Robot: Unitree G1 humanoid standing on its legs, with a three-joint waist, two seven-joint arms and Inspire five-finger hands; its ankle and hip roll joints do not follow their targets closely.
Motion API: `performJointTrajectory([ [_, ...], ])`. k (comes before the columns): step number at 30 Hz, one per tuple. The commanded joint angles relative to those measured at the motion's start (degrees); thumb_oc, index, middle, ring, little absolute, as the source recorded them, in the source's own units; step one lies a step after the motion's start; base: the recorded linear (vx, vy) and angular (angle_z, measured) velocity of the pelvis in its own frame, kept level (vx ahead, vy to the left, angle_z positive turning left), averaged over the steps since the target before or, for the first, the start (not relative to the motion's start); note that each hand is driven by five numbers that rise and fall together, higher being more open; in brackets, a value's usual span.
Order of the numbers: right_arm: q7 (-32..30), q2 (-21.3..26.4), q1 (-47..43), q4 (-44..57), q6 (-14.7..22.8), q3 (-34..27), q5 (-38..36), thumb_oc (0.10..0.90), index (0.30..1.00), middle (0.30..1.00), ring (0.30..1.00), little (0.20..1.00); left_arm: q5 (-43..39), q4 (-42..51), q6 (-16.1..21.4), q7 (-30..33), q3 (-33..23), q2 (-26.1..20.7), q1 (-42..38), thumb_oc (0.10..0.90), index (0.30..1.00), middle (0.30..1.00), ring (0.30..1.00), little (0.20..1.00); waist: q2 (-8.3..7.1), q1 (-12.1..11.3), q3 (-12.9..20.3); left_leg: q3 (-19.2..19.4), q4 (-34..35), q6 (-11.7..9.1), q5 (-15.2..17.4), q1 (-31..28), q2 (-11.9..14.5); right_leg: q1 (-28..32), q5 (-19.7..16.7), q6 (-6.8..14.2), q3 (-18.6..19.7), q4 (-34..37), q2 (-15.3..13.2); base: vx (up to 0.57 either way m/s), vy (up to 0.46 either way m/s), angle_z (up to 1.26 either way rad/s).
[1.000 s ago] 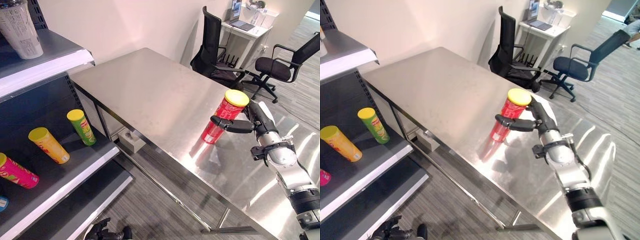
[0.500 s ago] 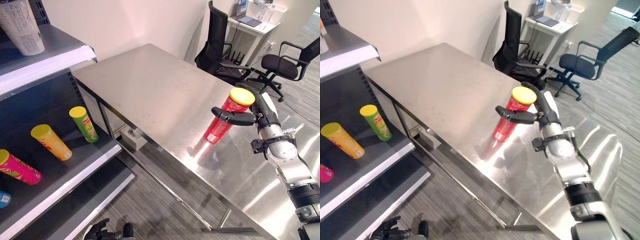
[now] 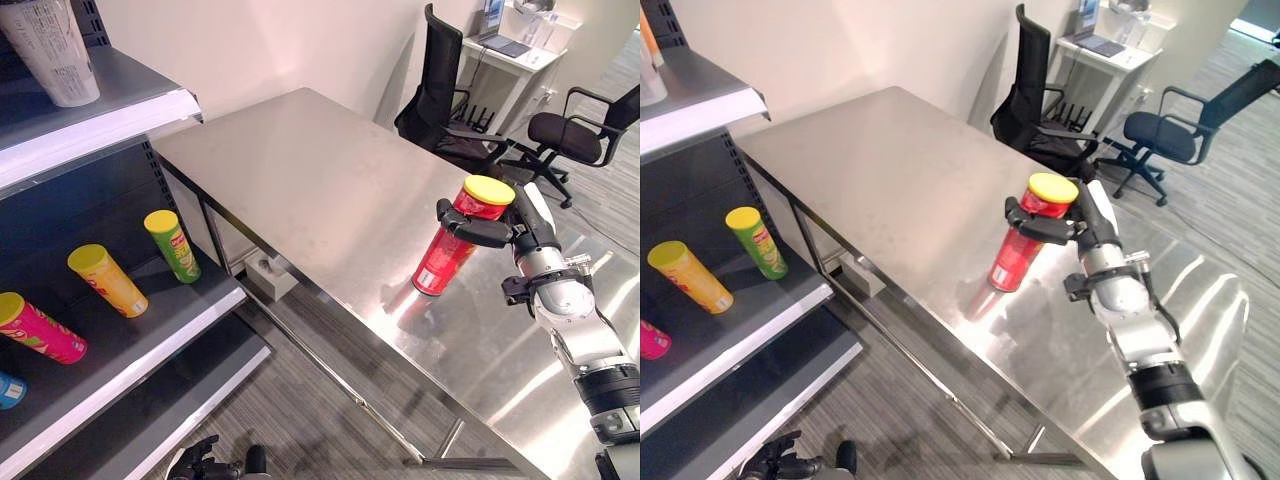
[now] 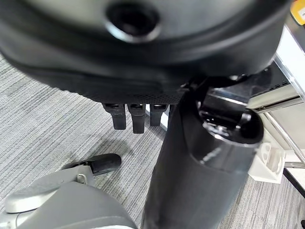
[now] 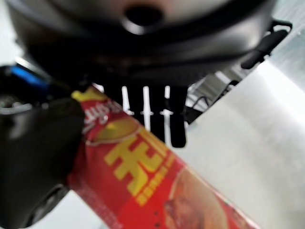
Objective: Put the goods on the table back onto the shelves and tidy them up.
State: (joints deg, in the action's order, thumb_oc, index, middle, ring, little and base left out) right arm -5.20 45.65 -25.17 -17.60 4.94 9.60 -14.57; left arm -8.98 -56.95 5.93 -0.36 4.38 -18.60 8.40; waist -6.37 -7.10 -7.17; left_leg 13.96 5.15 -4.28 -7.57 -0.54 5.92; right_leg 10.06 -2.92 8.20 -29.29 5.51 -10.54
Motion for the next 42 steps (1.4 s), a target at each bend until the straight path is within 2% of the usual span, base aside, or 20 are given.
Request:
performJointTrajectory([
  [1, -4.0, 2.3, -8.1, 5.5, 5.2, -4.5, 0.1, 0.400, 0.300, 0.300, 0.300, 0.300, 0.4, -0.4, 0.7, 0.9, 2.4, -1.6, -0.5, 0.800, 0.900, 0.900, 0.900, 0.900, 0.63, -1.5, 3.6, 2.4, -0.6, -1.4, 5.8, -3.7, 2.3, -0.6, 0.9, 1.4, 1.1, -1.4, -1.2, -0.10, -0.119, 0.02],
  [5, -5.9, -0.6, -3.9, 17.8, 8.4, -10.9, 2.0, 0.400, 0.300, 0.300, 0.300, 0.300, 0.4, -0.4, 0.8, 1.4, 1.1, -1.1, -0.3, 0.800, 0.900, 0.900, 0.900, 0.900, 1.61, -1.9, 3.7, 1.4, -0.9, -2.7, 4.2, -3.0, 4.1, -0.1, 2.6, 0.3, 0.4, -1.2, 0.2, -0.14, -0.171, 0.04],
  [9, -5.0, -1.2, -6.1, 24.3, 11.2, -11.2, 0.0, 0.400, 0.300, 0.300, 0.300, 0.300, -0.7, 0.5, 0.9, 1.1, 0.8, -0.8, 0.9, 0.800, 0.900, 0.900, 0.900, 0.900, 2.96, -4.9, 2.0, -2.0, -1.8, -6.4, -2.0, 1.8, 8.9, 0.1, 6.6, -2.3, -0.7, -0.5, 5.0, -0.30, -0.293, 0.46],
  [10, -5.1, -0.3, -7.1, 25.3, 11.9, -10.8, -0.4, 0.400, 0.300, 0.300, 0.300, 0.300, -1.2, 0.5, 0.9, 1.4, 0.6, -0.6, 0.5, 0.800, 0.900, 0.900, 0.900, 0.900, 3.39, -5.7, 0.6, -3.3, -2.4, -8.4, -4.4, 4.4, 10.9, 0.5, 8.0, -2.5, -1.3, -0.5, 5.6, -0.54, -0.211, 0.83],
  [12, -4.6, 0.8, -6.4, 26.9, 11.4, -10.3, -0.3, 0.400, 0.300, 0.300, 0.300, 0.300, -0.8, 0.8, 1.5, 1.6, 0.4, -0.3, 0.3, 0.800, 0.900, 0.900, 0.900, 0.900, 3.24, -4.7, -0.8, 0.1, -9.5, -6.1, -0.2, 5.9, 11.2, -1.1, 6.1, -3.0, -4.4, -0.5, 3.9, -0.55, -0.013, 1.46],
  [14, -3.3, 1.5, -5.0, 27.3, 11.0, -9.8, 0.3, 0.400, 0.300, 0.300, 0.300, 0.300, 0.8, 0.5, 1.6, 1.5, 0.3, -0.1, -0.2, 0.800, 0.900, 0.900, 0.900, 0.900, 3.15, -2.3, 0.2, 1.8, -18.8, -5.4, 7.5, -0.3, 11.4, -4.3, 1.5, -2.3, -8.4, -0.9, -0.2, -0.45, 0.258, 1.40],
  [17, -2.6, 1.5, -4.3, 27.6, 10.6, -10.0, 0.2, 0.400, 0.300, 0.300, 0.300, 0.300, 1.6, 0.4, 1.9, 1.8, 0.4, -0.1, -0.8, 0.800, 0.900, 0.900, 0.900, 0.900, 3.44, -1.2, 0.8, 1.8, -19.5, -6.0, 9.0, -3.5, 11.7, -5.5, -0.9, -1.0, -10.1, -1.2, -2.3, -0.24, 0.397, 0.76],
  [18, -1.7, 1.2, -2.7, 28.6, 10.0, -10.6, 0.3, 0.400, 0.300, 0.300, 0.300, 0.300, 2.3, 1.3, 2.0, 1.7, 1.0, -0.1, -1.1, 0.800, 0.900, 0.900, 0.900, 0.900, 4.32, 0.9, 2.2, 2.3, -13.0, -5.3, 13.1, -8.3, 9.3, -8.2, -4.9, 1.9, -10.7, -2.1, -6.2, -0.20, 0.529, 0.52],
  [19, -1.8, 1.0, -2.0, 28.6, 9.7, -11.3, 0.6, 0.400, 0.300, 0.300, 0.300, 0.300, 3.2, 1.7, 1.9, 1.5, 1.2, -0.1, -1.2, 0.800, 0.900, 0.900, 0.900, 0.900, 4.64, 1.2, 2.2, 2.7, -9.9, -4.6, 14.1, -8.8, 8.2, -9.3, -6.9, 3.1, -10.8, -2.6, -7.9, -0.34, 0.849, 0.89],
  [21, -1.8, -1.2, -0.5, 28.9, 8.4, -11.9, 2.4, 0.400, 0.300, 0.300, 0.300, 0.300, 4.7, 3.3, 2.0, 1.1, 1.3, -1.6, -2.0, 0.800, 0.900, 0.900, 0.900, 0.900, 3.92, 1.0, 1.6, 2.3, -0.3, -2.1, 12.7, -9.4, 2.5, -11.9, -14.0, 6.4, -9.9, -1.9, -13.7, -0.36, 0.660, 0.97],
  [25, -1.9, -3.4, -0.4, 28.4, 7.8, -10.5, 3.1, 0.400, 0.300, 0.300, 0.300, 0.300, 4.1, 3.0, 1.6, 1.2, -0.5, -3.4, -2.5, 0.800, 0.900, 0.900, 0.900, 0.900, 3.08, 0.9, 0.2, 1.2, -0.2, -1.3, 12.5, -7.3, 0.9, -13.8, -15.2, 6.8, -6.1, -2.2, -14.5, -0.19, 0.199, 0.48],
  [28, -0.8, -4.7, -0.7, 28.7, 7.6, -8.1, 3.1, 0.400, 0.300, 0.300, 0.300, 0.300, 4.1, 1.2, 1.2, 1.9, -1.8, -4.8, -2.6, 0.800, 0.900, 0.900, 0.900, 0.900, 2.70, 0.8, -1.3, 0.7, -0.2, 0.6, 11.1, -5.4, -0.5, -13.5, -8.7, 5.3, -0.6, -9.3, -11.4, -0.20, 0.216, 0.30],
  [29, 0.3, -4.5, -0.5, 29.1, 7.4, -7.1, 3.2, 0.400, 0.300, 0.300, 0.300, 0.300, 3.8, 1.0, 1.1, 1.7, -2.4, -5.1, -1.9, 0.800, 0.900, 0.900, 0.900, 0.900, 2.65, 0.8, -1.6, 0.4, -0.2, 1.5, 10.0, -4.6, -1.1, -13.3, -4.1, 3.9, 1.6, -14.1, -8.3, -0.24, 0.192, 0.01],
  [31, 1.5, -4.3, 0.0, 29.1, 7.6, -6.4, 2.7, 0.400, 0.300, 0.300, 0.300, 0.300, 3.0, 1.1, 0.8, 1.5, -2.6, -5.0, -0.9, 0.800, 0.900, 0.900, 0.900, 0.900, 2.67, 0.8, -1.9, 0.3, -0.2, 2.7, 7.5, -2.8, -1.8, -14.1, 1.0, 1.3, 2.4, -19.1, -3.2, -0.20, 0.121, -0.02],
  [32, 1.5, -4.3, 0.0, 29.1, 7.6, -6.4, 2.7, 0.400, 0.300, 0.300, 0.300, 0.300, 3.0, 1.1, 0.8, 1.5, -2.6, -5.0, -0.8, 0.800, 0.900, 0.900, 0.900, 0.900, 2.65, 0.8, -1.8, 0.3, -0.2, 2.6, 7.6, -2.8, -1.8, -14.3, 1.2, 1.2, 2.5, -19.4, -3.2, -0.09, 0.048, -0.03],
  [33, 1.9, -4.6, 0.2, 28.9, 7.7, -6.0, 2.5, 0.400, 0.300, 0.300, 0.300, 0.300, 2.7, 1.2, 0.7, 1.4, -2.7, -4.8, -0.4, 0.800, 0.900, 0.900, 0.900, 0.900, 2.58, 0.7, -2.0, 0.0, -0.2, 2.8, 7.1, -2.2, -2.1, -14.8, 3.3, 0.7, 3.5, -20.4, -0.5, -0.06, 0.001, -0.08],
  [34, 2.0, -5.1, 0.6, 28.5, 7.8, -5.2, 2.8, 0.400, 0.300, 0.300, 0.300, 0.300, 2.0, 1.6, 0.7, 0.8, -2.3, -4.1, 0.0, 0.800, 0.900, 0.900, 0.900, 0.900, 1.80, -0.2, -2.1, -0.6, -0.2, 2.6, 6.9, -1.6, -3.3, -13.3, 6.0, -1.6, 4.1, -16.5, 3.0, -0.07, -0.041, -0.15],
  [36, 1.8, -6.0, -0.6, 27.1, 7.9, -3.2, 2.6, 0.400, 0.300, 0.300, 0.300, 0.300, 1.8, 2.1, 0.9, 0.6, -2.1, -2.7, 1.1, 0.800, 0.900, 0.900, 0.900, 0.900, 0.70, -0.9, -1.2, -2.1, -0.2, 2.1, 6.3, -0.4, -4.5, -9.8, 4.1, -1.9, 7.3, -7.0, 5.6, -0.01, -0.082, 0.28],
  [38, 1.7, -5.9, -1.1, 27.0, 8.1, -2.2, 3.1, 0.400, 0.300, 0.300, 0.300, 0.300, 1.6, 3.3, 1.0, 0.0, -1.8, -2.3, 2.1, 0.800, 0.900, 0.900, 0.900, 0.900, 1.01, -1.4, -0.9, -2.1, -0.3, 1.9, 6.5, -0.3, -4.6, -8.8, 4.0, -1.8, 7.4, -5.0, 5.9, 0.01, -0.021, 0.45],
  [42, 0.9, -4.9, -0.9, 26.7, 8.2, -1.7, 5.0, 0.400, 0.300, 0.300, 0.300, 0.300, 0.6, 6.0, 0.9, 0.2, -1.1, -2.6, 0.7, 0.800, 0.900, 0.900, 0.900, 0.900, 1.54, -0.9, -2.2, -0.1, -4.3, 0.2, 5.8, 3.5, -1.7, -7.5, 4.2, -2.4, 2.8, -3.7, 4.5, -0.06, 0.040, 0.48],
])
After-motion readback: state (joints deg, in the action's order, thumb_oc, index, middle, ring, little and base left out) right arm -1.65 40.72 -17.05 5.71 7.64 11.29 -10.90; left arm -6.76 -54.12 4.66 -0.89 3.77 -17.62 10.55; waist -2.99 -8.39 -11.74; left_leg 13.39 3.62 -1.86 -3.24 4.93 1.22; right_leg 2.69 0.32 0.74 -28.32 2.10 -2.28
